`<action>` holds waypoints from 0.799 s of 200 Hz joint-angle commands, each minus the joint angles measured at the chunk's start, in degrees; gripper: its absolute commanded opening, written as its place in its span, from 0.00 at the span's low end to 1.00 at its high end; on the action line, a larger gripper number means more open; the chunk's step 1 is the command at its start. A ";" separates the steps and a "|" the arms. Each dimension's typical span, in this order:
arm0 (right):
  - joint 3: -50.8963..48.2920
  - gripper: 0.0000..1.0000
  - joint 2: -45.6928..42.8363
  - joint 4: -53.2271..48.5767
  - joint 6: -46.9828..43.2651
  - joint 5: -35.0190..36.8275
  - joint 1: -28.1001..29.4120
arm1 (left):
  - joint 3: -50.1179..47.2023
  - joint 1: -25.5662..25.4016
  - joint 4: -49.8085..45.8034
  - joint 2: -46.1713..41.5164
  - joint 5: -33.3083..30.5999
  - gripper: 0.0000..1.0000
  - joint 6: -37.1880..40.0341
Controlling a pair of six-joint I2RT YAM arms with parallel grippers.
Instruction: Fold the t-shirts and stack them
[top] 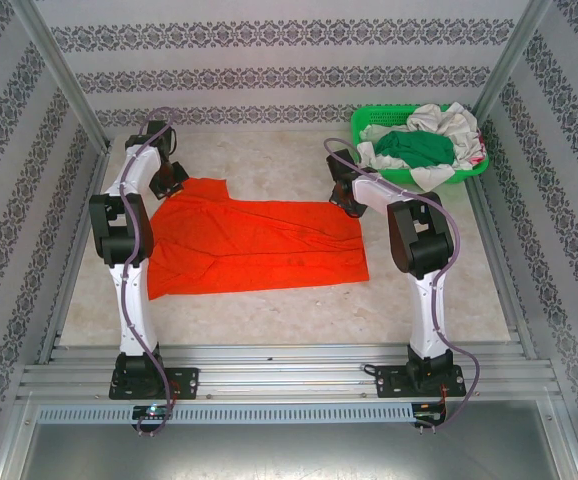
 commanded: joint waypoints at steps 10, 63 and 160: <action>-0.95 0.00 -1.74 -1.32 -0.95 -0.20 -0.40 | -0.98 0.59 -0.20 -3.25 -0.08 0.00 0.59; -2.59 0.00 -7.17 5.51 -7.83 1.33 0.04 | 0.20 0.59 0.51 -4.66 0.50 0.00 -0.21; -6.58 0.00 -12.27 10.30 -13.97 -1.21 0.13 | 1.09 0.59 -0.93 -7.56 0.54 0.00 -0.74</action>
